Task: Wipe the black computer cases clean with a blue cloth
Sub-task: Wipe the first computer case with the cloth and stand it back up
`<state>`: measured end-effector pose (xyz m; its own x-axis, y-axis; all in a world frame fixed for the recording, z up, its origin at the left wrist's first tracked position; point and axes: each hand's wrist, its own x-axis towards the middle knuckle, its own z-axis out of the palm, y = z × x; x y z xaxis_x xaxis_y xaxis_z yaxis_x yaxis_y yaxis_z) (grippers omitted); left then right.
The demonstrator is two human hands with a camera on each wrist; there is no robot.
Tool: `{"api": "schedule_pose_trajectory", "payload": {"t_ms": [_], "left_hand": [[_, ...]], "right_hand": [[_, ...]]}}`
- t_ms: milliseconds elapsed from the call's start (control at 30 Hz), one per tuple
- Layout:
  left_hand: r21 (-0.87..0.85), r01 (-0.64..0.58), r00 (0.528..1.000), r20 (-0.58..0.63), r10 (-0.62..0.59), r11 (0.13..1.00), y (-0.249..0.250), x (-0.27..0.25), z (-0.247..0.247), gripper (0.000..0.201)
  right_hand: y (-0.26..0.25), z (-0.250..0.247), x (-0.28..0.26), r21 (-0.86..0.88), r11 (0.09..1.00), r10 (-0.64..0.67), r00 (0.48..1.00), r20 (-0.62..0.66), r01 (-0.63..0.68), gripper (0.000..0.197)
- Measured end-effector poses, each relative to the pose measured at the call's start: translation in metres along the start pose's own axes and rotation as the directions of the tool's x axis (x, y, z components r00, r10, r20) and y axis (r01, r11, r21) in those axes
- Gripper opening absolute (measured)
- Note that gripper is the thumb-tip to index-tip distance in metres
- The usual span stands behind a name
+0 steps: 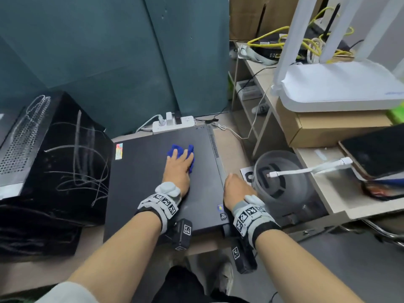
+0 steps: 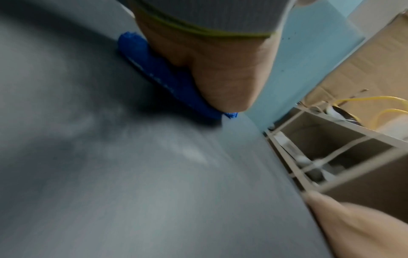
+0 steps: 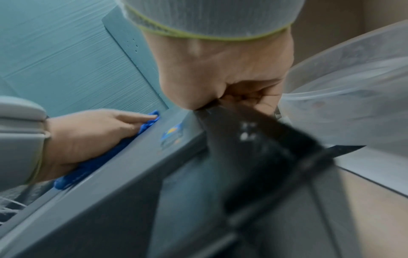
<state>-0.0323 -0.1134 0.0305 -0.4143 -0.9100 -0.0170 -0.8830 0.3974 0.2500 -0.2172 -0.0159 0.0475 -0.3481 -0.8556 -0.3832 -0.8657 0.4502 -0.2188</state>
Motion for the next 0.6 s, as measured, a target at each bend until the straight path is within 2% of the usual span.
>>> {"api": "schedule_pose_trajectory", "payload": {"t_ms": [67, 133, 200, 267, 333, 367, 433, 500, 600], "left_hand": [[-0.090, -0.121, 0.992, 0.020, 0.123, 0.989, 0.034, -0.015, 0.012, 0.065], [-0.138, -0.259, 0.963, 0.037, 0.266, 0.956, 0.057, -0.032, 0.021, 0.064], [-0.118, -0.330, 0.936, 0.087, 0.341, 0.937, 0.047, -0.036, 0.019, 0.062], [-0.100, -0.229, 0.969, 0.072, 0.236, 0.968, 0.014, -0.033, 0.006, 0.061], [-0.075, 0.015, 1.000, -0.009, -0.016, 0.997, -0.026, -0.032, -0.010, 0.062], [-0.055, 0.146, 0.988, -0.032, -0.148, 0.988, -0.045, -0.032, -0.016, 0.063], [-0.044, 0.289, 0.956, -0.044, -0.291, 0.956, -0.056, -0.032, -0.018, 0.065], [-0.010, 0.314, 0.947, -0.059, -0.314, 0.949, -0.040, -0.033, -0.015, 0.066], [0.072, 0.151, 0.989, -0.012, -0.151, 0.986, 0.017, -0.042, 0.000, 0.065]], "right_hand": [[-0.001, -0.002, -0.001, 0.028, 0.999, 0.028, 1.000, -0.011, -0.028, 0.019], [-0.004, 0.000, 0.001, 0.052, 0.998, 0.031, 0.999, -0.011, -0.031, 0.020], [-0.003, 0.001, 0.002, 0.031, 0.999, 0.019, 1.000, -0.008, -0.019, 0.019], [-0.003, -0.001, 0.000, -0.010, 1.000, 0.003, 1.000, 0.000, -0.003, 0.020], [-0.001, -0.003, -0.003, -0.034, 0.999, -0.004, 1.000, -0.008, 0.004, 0.020], [-0.003, -0.003, -0.004, -0.044, 0.999, -0.008, 1.000, -0.010, 0.008, 0.020], [-0.001, -0.002, -0.006, -0.046, 0.999, 0.013, 1.000, -0.012, -0.014, 0.019], [-0.002, -0.001, -0.005, -0.037, 0.999, 0.030, 1.000, -0.011, -0.030, 0.019], [-0.006, -0.003, -0.006, -0.031, 0.999, 0.042, 0.999, -0.014, -0.042, 0.019]]}}
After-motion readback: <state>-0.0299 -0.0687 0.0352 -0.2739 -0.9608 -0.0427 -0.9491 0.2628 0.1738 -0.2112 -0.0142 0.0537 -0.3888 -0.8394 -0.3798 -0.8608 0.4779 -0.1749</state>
